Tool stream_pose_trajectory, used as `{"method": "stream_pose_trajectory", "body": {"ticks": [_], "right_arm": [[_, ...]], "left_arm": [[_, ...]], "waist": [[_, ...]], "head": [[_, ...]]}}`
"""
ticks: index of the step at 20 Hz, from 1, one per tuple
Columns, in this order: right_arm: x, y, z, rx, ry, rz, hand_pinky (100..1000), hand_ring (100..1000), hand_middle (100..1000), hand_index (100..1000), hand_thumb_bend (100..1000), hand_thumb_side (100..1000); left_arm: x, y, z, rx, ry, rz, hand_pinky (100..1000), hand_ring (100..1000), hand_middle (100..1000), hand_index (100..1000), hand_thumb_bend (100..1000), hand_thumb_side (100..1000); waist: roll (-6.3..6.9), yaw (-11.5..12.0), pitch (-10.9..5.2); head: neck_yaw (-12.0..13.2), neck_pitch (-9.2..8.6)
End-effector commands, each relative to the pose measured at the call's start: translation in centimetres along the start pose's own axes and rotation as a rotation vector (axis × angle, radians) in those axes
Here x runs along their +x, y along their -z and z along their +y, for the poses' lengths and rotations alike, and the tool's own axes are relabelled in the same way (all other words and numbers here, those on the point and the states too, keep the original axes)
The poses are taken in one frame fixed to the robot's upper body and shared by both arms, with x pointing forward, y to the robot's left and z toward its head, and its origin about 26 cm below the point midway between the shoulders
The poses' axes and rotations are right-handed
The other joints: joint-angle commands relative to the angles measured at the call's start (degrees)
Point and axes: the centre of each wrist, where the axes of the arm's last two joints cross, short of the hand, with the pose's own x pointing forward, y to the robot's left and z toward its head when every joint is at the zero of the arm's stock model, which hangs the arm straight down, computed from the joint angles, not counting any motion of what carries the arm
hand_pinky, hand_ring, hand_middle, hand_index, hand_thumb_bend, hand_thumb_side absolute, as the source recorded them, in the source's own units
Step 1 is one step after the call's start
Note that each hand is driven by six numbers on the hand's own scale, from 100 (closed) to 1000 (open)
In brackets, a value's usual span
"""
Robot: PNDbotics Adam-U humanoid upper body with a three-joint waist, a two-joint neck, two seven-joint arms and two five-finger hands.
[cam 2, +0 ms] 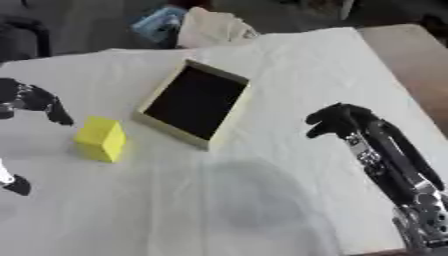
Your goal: Pick up objects on the table and place them in the box.
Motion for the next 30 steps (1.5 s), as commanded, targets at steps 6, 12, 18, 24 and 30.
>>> {"method": "stream_pose_trajectory", "body": {"ticks": [6,12,18,24,30], "right_arm": [[0.6,0.1,-0.6,0.004,-0.022,-0.018,706,623,651,728,100,958],[0.6,0.1,-0.6,0.002,-0.021,-0.017,706,623,651,728,100,959],[0.6,0.0,-0.6,0.002,-0.020,-0.016,706,623,651,728,100,959],[0.6,0.0,-0.5,0.003,-0.019,-0.015,706,623,651,728,100,960],[0.6,0.0,-0.5,0.003,-0.018,-0.015,706,623,652,728,100,960]], "left_arm": [[-0.8,-0.2,-0.1,-0.051,0.021,0.030,803,720,694,833,846,462],[-1.8,0.3,-1.0,-0.094,0.022,0.045,807,725,702,837,844,447],[-2.1,0.6,-1.1,-0.059,0.016,0.055,806,723,699,837,807,409],[-2.1,1.0,-0.9,0.013,0.015,0.064,810,724,702,840,794,391],[-2.1,1.5,-0.5,0.039,0.020,0.063,812,726,705,841,791,387]], "waist": [[-0.15,-0.18,-1.05],[-0.27,-0.22,-1.09],[-0.35,-0.20,-1.11],[-0.45,-0.20,-1.12],[-0.49,-0.23,-1.21]], "head": [[-0.02,-0.53],[-0.18,-0.62],[-0.28,-0.67],[-0.35,-0.71],[-0.35,-0.72]]}}
